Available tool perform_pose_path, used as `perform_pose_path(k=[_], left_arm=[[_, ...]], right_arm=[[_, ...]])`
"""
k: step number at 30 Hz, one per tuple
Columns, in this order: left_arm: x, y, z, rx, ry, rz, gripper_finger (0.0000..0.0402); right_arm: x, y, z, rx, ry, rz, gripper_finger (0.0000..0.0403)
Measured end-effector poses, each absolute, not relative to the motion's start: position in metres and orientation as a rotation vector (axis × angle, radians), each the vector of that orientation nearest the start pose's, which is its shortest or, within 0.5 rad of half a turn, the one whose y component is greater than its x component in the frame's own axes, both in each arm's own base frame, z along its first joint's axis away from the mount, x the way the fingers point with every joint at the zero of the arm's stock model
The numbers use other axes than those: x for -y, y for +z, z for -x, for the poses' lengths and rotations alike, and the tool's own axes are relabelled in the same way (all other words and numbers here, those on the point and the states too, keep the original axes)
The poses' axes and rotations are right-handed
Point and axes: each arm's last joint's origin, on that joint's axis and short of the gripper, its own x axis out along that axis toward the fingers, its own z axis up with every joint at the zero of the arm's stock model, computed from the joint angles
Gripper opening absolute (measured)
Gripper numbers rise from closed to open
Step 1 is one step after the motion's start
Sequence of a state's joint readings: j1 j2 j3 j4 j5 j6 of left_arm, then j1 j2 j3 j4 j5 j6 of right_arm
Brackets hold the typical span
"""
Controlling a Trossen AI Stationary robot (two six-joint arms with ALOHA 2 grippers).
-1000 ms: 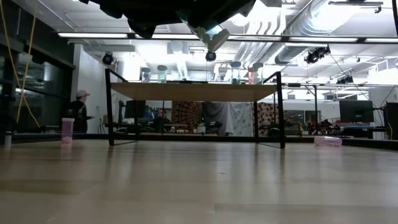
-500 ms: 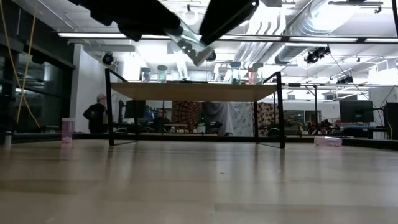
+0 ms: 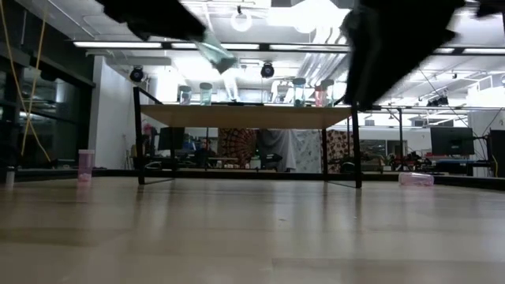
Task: Pick and place medicine bottles onto shelf by color
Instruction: Put the green pill bottle on the shelf
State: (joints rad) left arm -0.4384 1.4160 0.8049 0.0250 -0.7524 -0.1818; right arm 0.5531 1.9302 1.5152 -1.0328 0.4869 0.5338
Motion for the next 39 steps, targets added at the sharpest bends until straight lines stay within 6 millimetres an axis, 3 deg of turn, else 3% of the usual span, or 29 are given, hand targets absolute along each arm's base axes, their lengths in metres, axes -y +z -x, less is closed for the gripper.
perform_pose_path(k=[4,7,11,14,19,27,39], left_arm=[[0.104,0.222,-0.253,-0.378,0.360,-0.122,0.0099],[0.098,0.224,-0.243,-0.285,0.338,-0.047,0.0100],[0.090,0.227,-0.232,-0.153,0.237,0.050,0.0100],[0.087,0.228,-0.227,-0.059,0.151,0.116,0.0101],[0.082,0.223,-0.224,0.016,0.123,0.198,0.0101],[0.082,0.222,-0.224,0.021,0.124,0.252,0.0101],[0.082,0.222,-0.224,0.024,0.143,0.262,0.0101]], right_arm=[[-0.187,0.197,-0.297,-1.111,-0.294,0.143,0.0206],[-0.187,0.189,-0.286,-0.913,-0.267,0.000,0.0206],[-0.180,0.178,-0.290,-0.559,-0.184,-0.131,0.0206],[-0.168,0.182,-0.298,-0.295,-0.134,-0.165,0.0206],[-0.141,0.187,-0.308,-0.051,-0.130,-0.187,0.0206],[-0.114,0.186,-0.319,-0.007,-0.154,-0.166,0.0221],[-0.108,0.185,-0.322,-0.016,-0.157,-0.162,0.0292]])
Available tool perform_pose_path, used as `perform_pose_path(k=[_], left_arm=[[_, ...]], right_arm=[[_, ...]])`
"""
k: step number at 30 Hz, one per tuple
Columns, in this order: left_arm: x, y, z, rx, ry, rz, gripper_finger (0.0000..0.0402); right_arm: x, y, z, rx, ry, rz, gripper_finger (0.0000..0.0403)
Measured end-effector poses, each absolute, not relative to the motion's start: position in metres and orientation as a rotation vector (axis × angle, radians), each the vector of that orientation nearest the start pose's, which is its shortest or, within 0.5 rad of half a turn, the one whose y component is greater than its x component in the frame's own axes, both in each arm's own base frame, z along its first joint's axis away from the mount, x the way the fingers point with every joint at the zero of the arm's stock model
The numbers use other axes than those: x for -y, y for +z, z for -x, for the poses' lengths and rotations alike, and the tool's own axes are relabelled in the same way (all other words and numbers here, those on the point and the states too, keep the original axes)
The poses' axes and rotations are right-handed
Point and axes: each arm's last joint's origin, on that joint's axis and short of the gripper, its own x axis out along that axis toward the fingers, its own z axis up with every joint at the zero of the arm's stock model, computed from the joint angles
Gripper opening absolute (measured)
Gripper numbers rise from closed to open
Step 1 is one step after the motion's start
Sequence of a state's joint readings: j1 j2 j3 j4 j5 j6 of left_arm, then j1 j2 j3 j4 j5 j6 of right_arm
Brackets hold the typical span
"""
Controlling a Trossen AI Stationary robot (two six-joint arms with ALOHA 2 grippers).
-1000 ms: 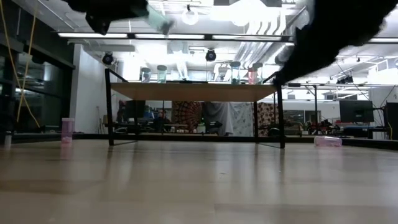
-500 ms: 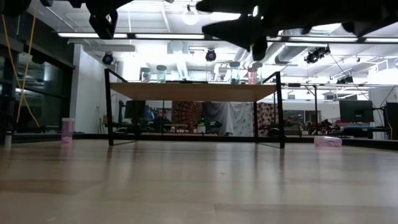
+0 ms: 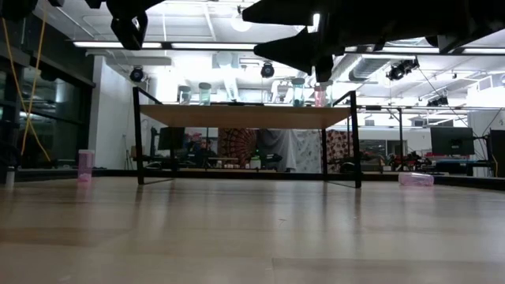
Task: Pick and place medicine bottles onto shelf by color
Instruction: Put the green pill bottle on the shelf
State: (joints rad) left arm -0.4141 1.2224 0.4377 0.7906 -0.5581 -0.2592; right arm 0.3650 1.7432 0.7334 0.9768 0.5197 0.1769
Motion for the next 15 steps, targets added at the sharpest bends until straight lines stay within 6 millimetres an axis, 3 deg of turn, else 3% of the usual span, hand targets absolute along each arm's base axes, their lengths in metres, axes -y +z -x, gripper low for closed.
perform_pose_path(k=[15], left_arm=[[0.0784,0.2235,-0.2235,0.057,0.253,0.272,0.0101]], right_arm=[[-0.1060,0.1868,-0.3233,-0.002,-0.115,-0.169,0.0300]])
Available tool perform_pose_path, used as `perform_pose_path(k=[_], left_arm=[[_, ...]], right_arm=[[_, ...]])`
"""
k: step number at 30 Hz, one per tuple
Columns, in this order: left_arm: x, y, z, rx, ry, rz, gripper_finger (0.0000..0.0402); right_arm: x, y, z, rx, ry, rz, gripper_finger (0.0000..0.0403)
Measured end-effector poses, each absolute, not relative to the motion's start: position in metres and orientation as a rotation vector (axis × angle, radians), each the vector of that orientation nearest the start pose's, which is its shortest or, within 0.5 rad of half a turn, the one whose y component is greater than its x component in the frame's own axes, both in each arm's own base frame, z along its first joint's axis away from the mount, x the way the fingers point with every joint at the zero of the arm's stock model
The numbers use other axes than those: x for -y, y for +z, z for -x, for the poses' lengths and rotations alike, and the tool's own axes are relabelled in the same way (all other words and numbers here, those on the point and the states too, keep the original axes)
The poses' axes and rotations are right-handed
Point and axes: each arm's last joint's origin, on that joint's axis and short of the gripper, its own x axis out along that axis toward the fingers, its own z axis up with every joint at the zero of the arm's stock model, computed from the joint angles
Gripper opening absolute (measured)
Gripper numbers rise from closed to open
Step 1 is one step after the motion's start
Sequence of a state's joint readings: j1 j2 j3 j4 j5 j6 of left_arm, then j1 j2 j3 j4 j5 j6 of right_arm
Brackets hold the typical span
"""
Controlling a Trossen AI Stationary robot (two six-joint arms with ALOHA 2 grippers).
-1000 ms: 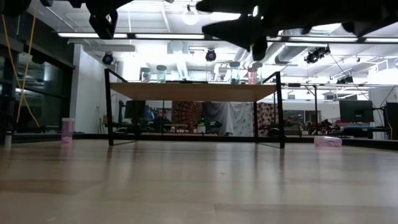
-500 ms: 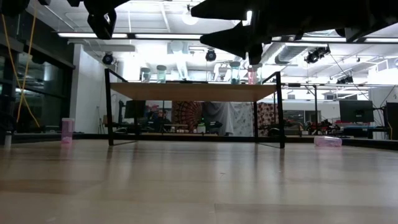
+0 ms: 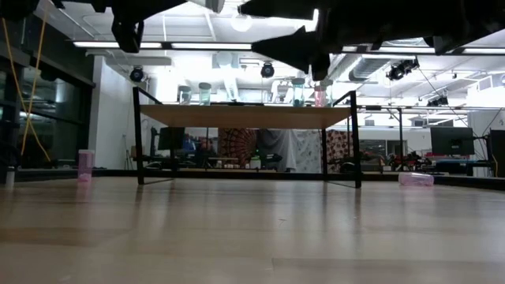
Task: Pick and place medicine bottles onto shelf by color
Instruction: Put the green pill bottle on the shelf
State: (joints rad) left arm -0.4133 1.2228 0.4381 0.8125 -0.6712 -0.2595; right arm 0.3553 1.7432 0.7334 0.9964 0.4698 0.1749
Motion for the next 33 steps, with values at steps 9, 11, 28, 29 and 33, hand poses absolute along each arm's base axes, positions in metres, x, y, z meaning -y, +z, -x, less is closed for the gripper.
perform_pose_path(k=[9,11,28,29,33], left_arm=[[0.075,0.223,-0.224,0.088,0.391,0.281,0.0101],[0.077,0.220,-0.227,0.104,0.394,0.292,0.0101],[0.082,0.206,-0.250,0.248,0.170,0.421,0.0101],[0.081,0.206,-0.251,0.246,0.156,0.431,0.0101],[0.079,0.204,-0.253,0.227,0.127,0.456,0.0101]], right_arm=[[-0.101,0.195,-0.325,0.078,-0.123,-0.211,0.0300],[-0.100,0.196,-0.325,0.093,-0.122,-0.218,0.0300],[-0.103,0.204,-0.329,0.200,0.004,-0.298,0.0300],[-0.104,0.205,-0.330,0.198,0.013,-0.300,0.0300],[-0.107,0.210,-0.338,0.168,0.031,-0.303,0.0300]])
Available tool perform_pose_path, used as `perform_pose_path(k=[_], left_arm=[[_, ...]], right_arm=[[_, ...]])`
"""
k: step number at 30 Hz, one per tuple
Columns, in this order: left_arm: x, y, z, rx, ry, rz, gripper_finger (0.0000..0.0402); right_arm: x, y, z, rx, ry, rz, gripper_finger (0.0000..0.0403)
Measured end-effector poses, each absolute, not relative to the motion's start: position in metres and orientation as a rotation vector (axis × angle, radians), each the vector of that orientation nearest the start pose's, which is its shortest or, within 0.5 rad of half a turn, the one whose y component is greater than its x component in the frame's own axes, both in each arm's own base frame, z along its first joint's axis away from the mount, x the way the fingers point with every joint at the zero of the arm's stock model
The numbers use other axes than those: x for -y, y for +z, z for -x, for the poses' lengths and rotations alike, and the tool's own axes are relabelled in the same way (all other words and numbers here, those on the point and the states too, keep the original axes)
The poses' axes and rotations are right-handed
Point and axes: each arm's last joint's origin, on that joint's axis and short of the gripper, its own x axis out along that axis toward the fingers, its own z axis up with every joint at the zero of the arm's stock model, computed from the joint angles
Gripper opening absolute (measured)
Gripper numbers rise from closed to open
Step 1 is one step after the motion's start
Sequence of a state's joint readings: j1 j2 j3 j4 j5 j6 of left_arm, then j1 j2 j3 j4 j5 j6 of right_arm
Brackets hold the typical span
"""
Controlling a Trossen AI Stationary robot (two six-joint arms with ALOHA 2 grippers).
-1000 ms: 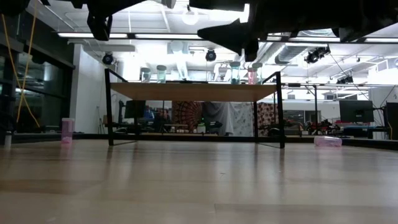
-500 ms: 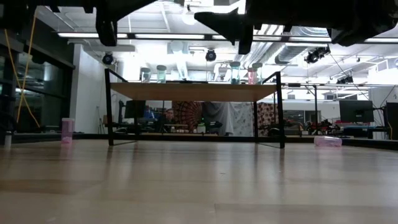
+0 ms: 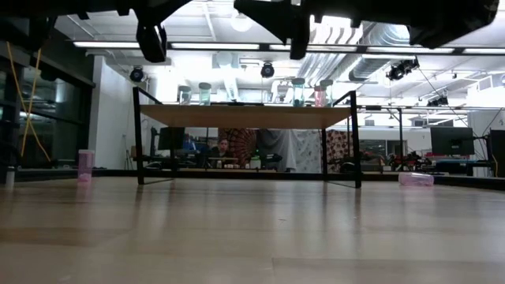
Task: Pick and place medicine bottles onto shelf by color
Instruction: Put the green pill bottle on the shelf
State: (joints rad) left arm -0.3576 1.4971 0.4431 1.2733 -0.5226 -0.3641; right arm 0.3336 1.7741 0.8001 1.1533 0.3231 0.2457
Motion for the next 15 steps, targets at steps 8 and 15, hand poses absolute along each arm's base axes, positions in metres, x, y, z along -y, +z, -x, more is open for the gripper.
perform_pose_path(k=[8,15], left_arm=[[0.0796,0.2033,-0.2529,0.219,0.112,0.430,0.0101],[0.0793,0.2021,-0.2531,0.208,0.127,0.421,0.0101]], right_arm=[[-0.1098,0.2144,-0.3444,0.137,0.027,-0.283,0.0299],[-0.1097,0.2140,-0.3442,0.134,0.027,-0.305,0.0275]])
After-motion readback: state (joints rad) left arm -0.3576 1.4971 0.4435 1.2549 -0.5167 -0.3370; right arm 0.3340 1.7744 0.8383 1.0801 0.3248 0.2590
